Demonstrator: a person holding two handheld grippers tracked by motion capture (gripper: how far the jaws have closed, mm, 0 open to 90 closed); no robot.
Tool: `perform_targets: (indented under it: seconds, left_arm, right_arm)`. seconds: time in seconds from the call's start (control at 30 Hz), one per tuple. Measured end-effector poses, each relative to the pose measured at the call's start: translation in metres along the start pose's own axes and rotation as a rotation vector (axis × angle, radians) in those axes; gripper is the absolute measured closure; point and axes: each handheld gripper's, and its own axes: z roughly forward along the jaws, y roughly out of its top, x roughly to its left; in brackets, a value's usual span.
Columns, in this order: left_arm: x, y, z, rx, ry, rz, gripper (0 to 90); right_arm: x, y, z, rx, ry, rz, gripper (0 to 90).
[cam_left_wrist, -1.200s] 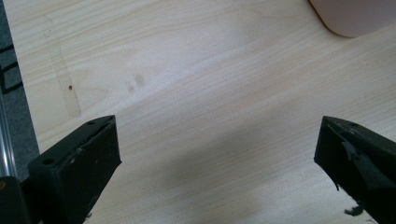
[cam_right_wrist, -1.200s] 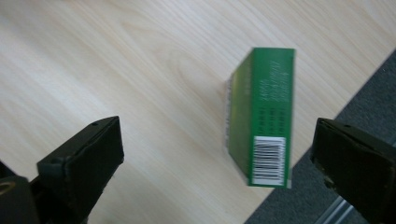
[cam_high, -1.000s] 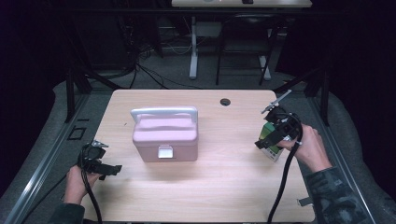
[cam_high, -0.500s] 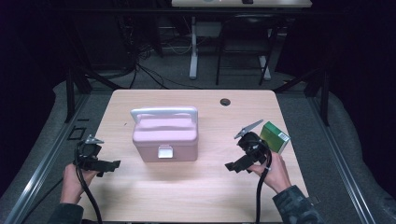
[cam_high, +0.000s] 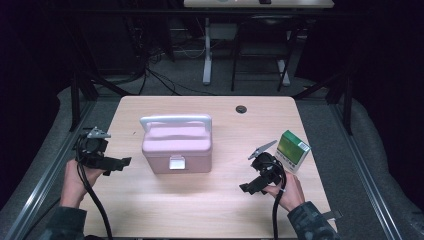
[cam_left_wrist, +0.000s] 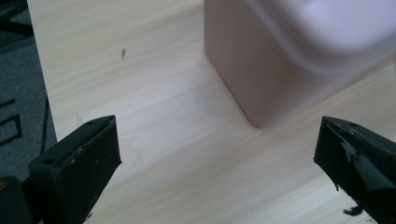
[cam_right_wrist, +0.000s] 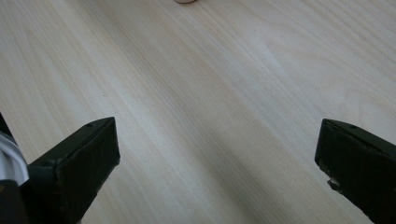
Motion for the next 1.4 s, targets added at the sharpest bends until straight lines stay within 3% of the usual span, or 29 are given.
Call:
perform_targets:
  seconds: [0.2, 0.4, 0.7, 0.73, 0.9, 1.0, 1.4]
  left_arm:
    - [-0.008, 0.031, 0.000, 0.004, -0.023, 0.054, 0.1]
    - [-0.009, 0.055, 0.013, 0.018, -0.051, 0.068, 0.1]
    - [-0.017, 0.089, 0.026, 0.052, -0.016, 0.112, 1.4]
    - [-0.018, 0.092, 0.027, 0.051, -0.018, 0.117, 8.3]
    - [-0.023, 0.102, 0.030, 0.042, -0.017, 0.131, 18.2]
    - [-0.026, 0.106, 0.030, 0.046, -0.013, 0.146, 31.6]
    - [-0.036, 0.116, 0.032, 0.061, 0.031, 0.202, 60.1]
  right_arm:
    - [-0.008, -0.001, 0.005, 0.014, 0.017, 0.021, 0.0]
    - [-0.015, -0.005, 0.005, 0.003, 0.029, 0.053, 0.0]
    - [-0.017, -0.006, 0.007, 0.014, 0.030, 0.064, 0.0]
    - [-0.017, -0.006, 0.007, 0.022, 0.031, 0.066, 0.0]
    - [-0.017, -0.006, 0.007, 0.017, 0.030, 0.065, 0.0]
    - [-0.017, -0.006, 0.007, 0.020, 0.032, 0.068, 0.0]
    - [-0.018, -0.006, 0.007, 0.027, 0.030, 0.073, 0.3]
